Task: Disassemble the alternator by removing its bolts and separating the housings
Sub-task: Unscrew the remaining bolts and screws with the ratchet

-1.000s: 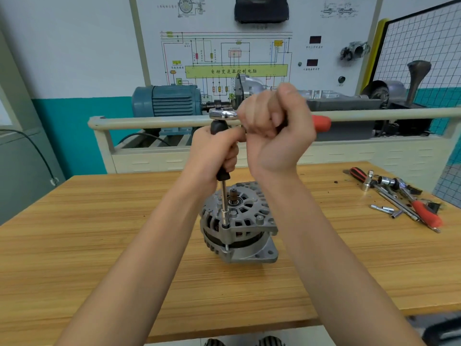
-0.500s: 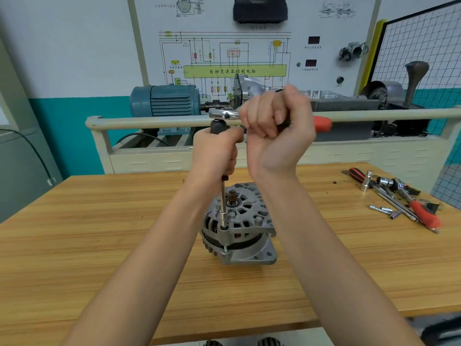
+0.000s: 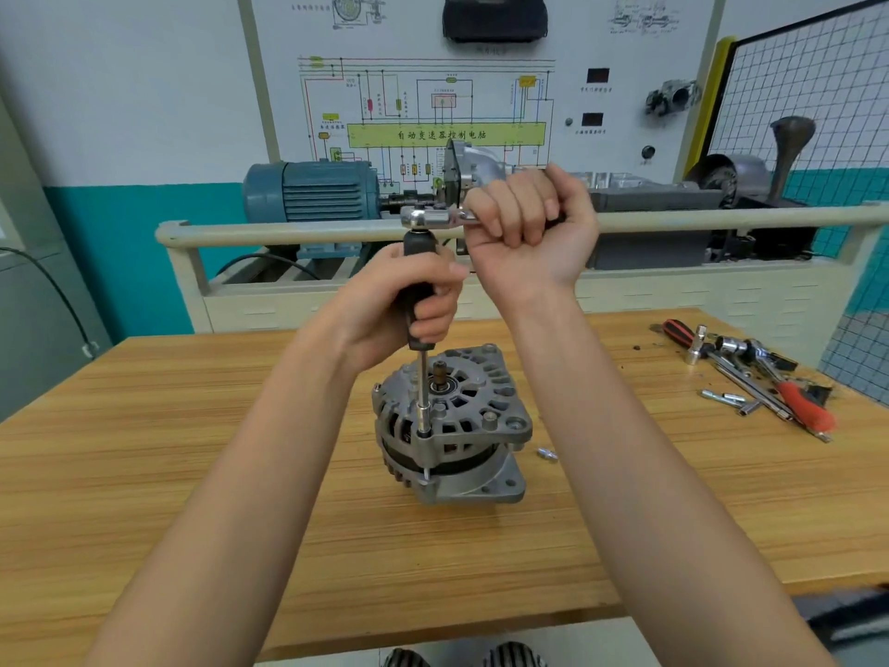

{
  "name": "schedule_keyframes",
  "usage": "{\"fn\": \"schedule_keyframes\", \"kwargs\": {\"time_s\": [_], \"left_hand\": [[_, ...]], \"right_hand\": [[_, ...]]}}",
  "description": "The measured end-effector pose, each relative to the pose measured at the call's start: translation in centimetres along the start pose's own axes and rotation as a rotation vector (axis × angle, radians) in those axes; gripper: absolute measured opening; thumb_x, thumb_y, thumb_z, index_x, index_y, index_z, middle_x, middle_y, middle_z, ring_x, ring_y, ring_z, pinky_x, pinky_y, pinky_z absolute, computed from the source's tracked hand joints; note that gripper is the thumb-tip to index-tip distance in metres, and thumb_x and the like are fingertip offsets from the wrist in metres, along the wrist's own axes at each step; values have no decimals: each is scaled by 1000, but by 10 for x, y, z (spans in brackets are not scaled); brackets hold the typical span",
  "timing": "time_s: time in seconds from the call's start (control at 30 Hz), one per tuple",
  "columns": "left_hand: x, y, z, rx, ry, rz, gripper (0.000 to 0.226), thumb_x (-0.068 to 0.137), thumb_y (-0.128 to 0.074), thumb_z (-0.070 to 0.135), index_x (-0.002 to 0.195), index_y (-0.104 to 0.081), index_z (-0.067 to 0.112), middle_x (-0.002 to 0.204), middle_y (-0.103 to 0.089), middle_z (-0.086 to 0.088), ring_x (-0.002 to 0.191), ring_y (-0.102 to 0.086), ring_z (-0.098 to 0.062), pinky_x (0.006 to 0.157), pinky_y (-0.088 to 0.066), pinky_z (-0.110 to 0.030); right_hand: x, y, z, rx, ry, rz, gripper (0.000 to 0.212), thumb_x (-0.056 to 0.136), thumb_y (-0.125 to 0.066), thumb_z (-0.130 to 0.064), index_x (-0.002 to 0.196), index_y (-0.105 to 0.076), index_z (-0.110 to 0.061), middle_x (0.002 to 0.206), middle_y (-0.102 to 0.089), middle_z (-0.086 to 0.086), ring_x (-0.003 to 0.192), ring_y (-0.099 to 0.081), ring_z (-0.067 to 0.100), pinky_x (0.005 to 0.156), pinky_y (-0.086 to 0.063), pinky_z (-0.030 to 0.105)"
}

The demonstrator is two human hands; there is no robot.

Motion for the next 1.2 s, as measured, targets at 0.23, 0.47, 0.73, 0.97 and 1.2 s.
{"fn": "schedule_keyframes", "kwargs": {"time_s": [0.23, 0.47, 0.73, 0.97, 1.2], "left_hand": [[9, -2, -8, -41, 18, 229, 44, 78, -48, 3, 43, -30, 23, 35, -21, 9, 28, -14, -5, 35, -13, -12], [4, -29, 2, 540, -437, 692, 20, 95, -41, 22, 86, -40, 40, 75, -51, 21, 71, -41, 9, 75, -36, -17], [1, -5, -6, 55, -78, 411, 40, 79, -58, 1, 51, -35, 18, 40, -26, 6, 35, -22, -11, 39, -21, -19], [5, -2, -3, -41, 64, 5, 41, 74, -57, 9, 42, -33, 20, 34, -24, 8, 27, -21, -6, 35, -19, -15], [4, -9, -4, 62, -48, 591, 44, 84, -50, 0, 49, -33, 21, 42, -28, 5, 33, -21, -9, 36, -21, -14]], "right_hand": [[-9, -6, 1, -158, 145, -68, 45, 84, -36, -13, 39, -37, -17, 32, -24, -5, 40, -11, 14, 43, -24, 24], [-51, -36, 33, -1006, 784, -406, 23, 83, -45, -11, 68, -41, -27, 55, -36, -12, 45, -31, 8, 49, -25, 24], [-17, -18, 3, -374, 226, -193, 45, 83, -39, -10, 39, -37, -18, 33, -26, -7, 38, -14, 11, 45, -22, 25], [3, 0, 2, 18, 32, 67, 40, 77, -39, -14, 37, -35, -15, 31, -22, -3, 37, -8, 12, 39, -20, 21], [-34, -29, 22, -619, 484, -255, 35, 83, -44, -6, 52, -40, -23, 41, -32, -7, 39, -26, 11, 48, -22, 29]]}}
Point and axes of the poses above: each hand's wrist, its own x-axis towards the middle knuckle, its own y-axis out of the back of the hand, z = x × y, the point moved 3 cm from there along x, towards the middle knuckle
